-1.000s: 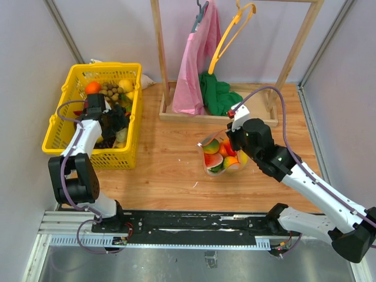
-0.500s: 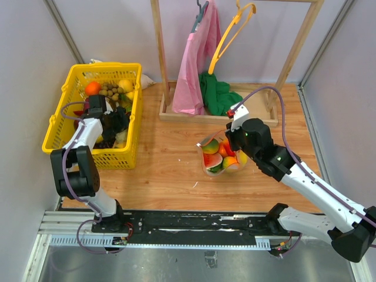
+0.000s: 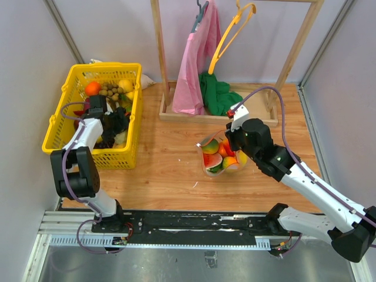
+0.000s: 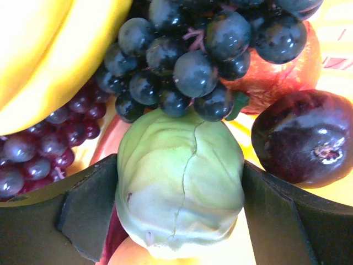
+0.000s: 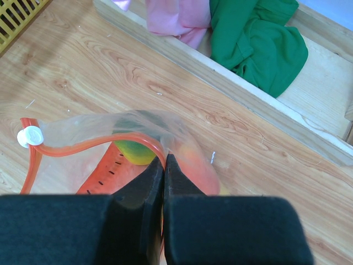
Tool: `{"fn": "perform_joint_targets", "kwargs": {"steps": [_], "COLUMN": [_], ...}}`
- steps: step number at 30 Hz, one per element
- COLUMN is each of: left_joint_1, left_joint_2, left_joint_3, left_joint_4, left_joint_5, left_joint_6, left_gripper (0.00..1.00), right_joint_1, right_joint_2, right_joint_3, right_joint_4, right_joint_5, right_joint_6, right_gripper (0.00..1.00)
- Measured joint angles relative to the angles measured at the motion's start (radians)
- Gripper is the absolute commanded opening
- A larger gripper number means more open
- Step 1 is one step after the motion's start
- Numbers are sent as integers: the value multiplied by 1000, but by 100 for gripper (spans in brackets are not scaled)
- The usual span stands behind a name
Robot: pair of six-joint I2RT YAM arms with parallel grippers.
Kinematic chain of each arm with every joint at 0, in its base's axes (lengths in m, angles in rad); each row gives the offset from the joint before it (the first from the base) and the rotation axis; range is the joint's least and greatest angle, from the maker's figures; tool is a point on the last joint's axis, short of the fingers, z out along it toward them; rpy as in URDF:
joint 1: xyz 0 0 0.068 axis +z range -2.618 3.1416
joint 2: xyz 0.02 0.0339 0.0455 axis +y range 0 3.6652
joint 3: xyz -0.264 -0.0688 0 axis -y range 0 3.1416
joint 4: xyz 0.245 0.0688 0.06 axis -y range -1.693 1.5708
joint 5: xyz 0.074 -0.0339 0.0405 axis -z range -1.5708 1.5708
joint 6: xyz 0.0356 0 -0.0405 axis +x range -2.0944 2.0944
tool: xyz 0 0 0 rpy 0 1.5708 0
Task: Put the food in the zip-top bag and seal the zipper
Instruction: Pick up the fake vegetable from the bin.
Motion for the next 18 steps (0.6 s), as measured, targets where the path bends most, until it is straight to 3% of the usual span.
{"fn": "perform_joint_targets", "kwargs": {"steps": [7, 18], "left_joint_1": [-3, -3], "left_joint_2": [-63, -266], "left_joint_3": [0, 41], "left_joint_4": [-59, -111], "left_joint_5": [-105, -139], "left_joint_6": [5, 7], "left_gripper": [60, 55], "right_joint_1": [0, 0], "right_joint_2": [0, 0], "right_joint_3": [0, 0], "right_joint_4": [0, 1], "right_joint_5": [0, -2], "right_joint_6": [0, 1], "right_gripper": [1, 1]}}
